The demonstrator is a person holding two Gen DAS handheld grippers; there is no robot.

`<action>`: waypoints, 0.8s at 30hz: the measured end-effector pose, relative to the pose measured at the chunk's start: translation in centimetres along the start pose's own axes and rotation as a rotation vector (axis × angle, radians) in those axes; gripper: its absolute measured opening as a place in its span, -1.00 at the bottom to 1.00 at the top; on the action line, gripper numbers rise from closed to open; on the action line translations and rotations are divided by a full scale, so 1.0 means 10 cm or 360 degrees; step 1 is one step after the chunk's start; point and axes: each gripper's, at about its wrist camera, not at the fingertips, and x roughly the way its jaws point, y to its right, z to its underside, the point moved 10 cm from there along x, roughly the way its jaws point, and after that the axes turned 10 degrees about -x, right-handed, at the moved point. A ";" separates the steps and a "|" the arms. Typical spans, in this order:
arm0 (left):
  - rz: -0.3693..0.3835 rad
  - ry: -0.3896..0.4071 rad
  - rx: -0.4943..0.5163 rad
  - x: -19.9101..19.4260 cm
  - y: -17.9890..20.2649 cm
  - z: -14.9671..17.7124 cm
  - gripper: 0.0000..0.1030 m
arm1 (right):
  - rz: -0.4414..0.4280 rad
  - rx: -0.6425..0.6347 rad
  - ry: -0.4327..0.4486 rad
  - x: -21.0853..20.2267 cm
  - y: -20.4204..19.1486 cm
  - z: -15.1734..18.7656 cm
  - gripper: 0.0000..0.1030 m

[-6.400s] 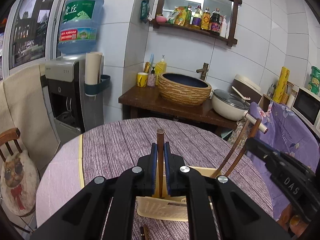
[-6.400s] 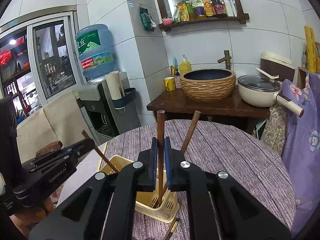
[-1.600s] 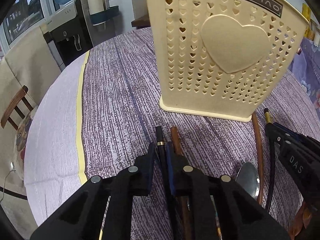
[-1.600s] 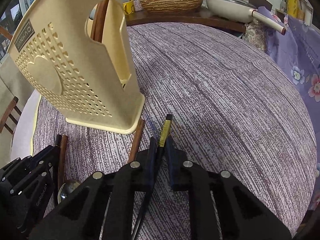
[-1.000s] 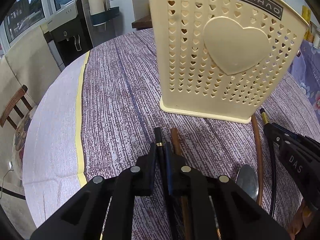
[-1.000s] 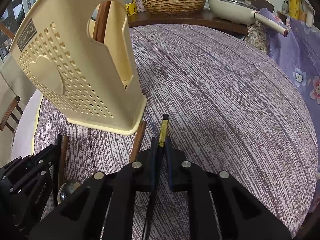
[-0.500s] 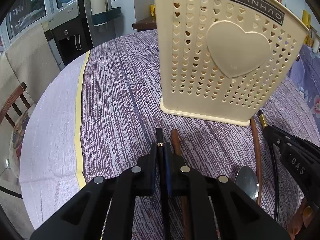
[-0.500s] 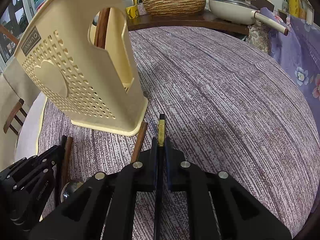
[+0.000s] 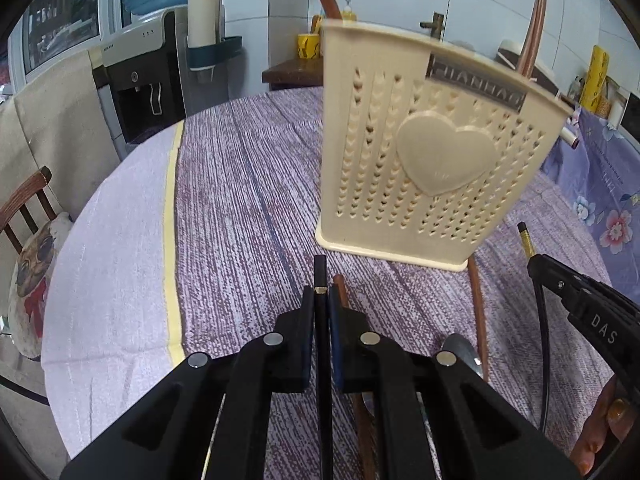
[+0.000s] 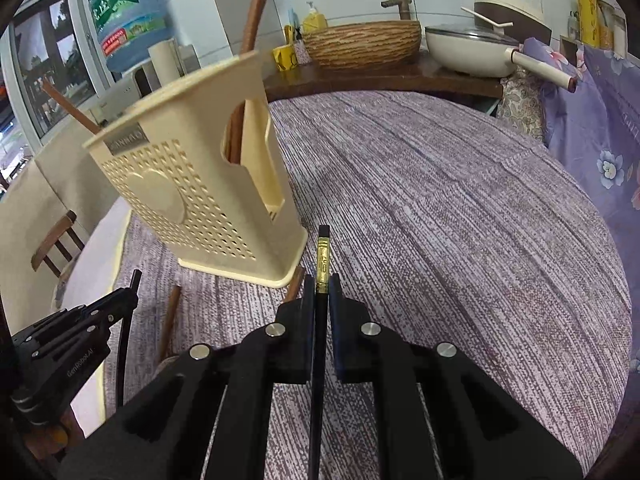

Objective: Organize utensils
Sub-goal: 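Carry both chopsticks over the cream holder and lower them inside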

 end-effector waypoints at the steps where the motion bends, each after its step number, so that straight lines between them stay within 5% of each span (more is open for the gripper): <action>1: 0.0008 0.0017 -0.0001 -0.04 0.00 -0.03 -0.84 | -0.0011 -0.0010 0.0022 -0.06 -0.01 -0.02 -0.84; 24: 0.0203 0.0449 0.0042 -1.27 0.14 -0.57 -0.84 | -0.0139 -0.0202 0.0427 -1.39 -0.20 -0.51 -0.84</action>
